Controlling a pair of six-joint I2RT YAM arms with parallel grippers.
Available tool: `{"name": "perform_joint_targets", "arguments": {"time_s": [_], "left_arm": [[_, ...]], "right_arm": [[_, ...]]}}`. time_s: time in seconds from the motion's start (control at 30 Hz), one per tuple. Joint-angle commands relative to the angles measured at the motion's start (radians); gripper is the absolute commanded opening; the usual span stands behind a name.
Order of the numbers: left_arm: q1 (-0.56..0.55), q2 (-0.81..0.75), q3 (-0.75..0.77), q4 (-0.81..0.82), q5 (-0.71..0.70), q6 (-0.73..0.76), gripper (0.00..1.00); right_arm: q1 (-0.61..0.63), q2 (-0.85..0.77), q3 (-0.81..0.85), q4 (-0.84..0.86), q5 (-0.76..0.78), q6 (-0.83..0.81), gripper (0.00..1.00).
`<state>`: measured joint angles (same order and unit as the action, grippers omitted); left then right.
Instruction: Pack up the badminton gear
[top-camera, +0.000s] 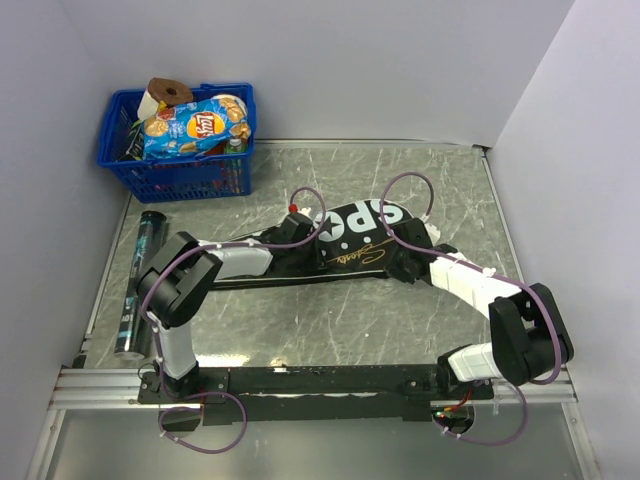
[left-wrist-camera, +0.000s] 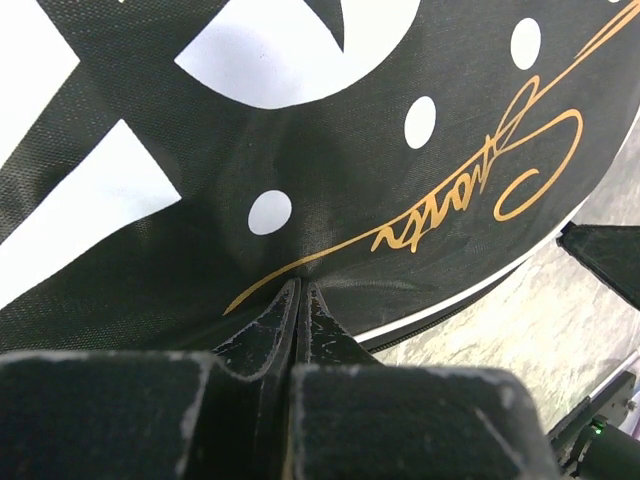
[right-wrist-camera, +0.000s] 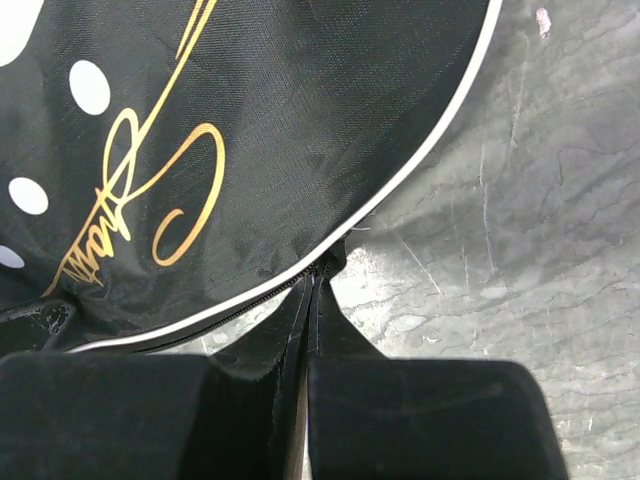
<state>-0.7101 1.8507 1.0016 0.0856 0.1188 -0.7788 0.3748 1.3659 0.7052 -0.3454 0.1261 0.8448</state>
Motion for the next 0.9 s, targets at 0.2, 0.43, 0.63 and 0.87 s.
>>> {"name": "perform_joint_targets", "arguments": {"time_s": [0.2, 0.43, 0.63, 0.87], "left_arm": [[-0.008, -0.073, 0.107, -0.226, -0.088, 0.091, 0.25], [-0.009, -0.133, 0.261, -0.447, -0.18, 0.258, 0.63], [-0.006, -0.078, 0.405, -0.599, -0.427, 0.484, 0.75], [0.004, -0.008, 0.402, -0.603, -0.421, 0.751, 0.79]], "right_arm": [[0.018, -0.005, 0.022, 0.045, -0.048, 0.01, 0.0], [-0.077, -0.027, -0.015, 0.066, -0.098, -0.039, 0.0], [-0.149, -0.045, -0.015, 0.075, -0.149, -0.098, 0.0], [-0.171, -0.067, -0.019, 0.089, -0.197, -0.135, 0.0]]}}
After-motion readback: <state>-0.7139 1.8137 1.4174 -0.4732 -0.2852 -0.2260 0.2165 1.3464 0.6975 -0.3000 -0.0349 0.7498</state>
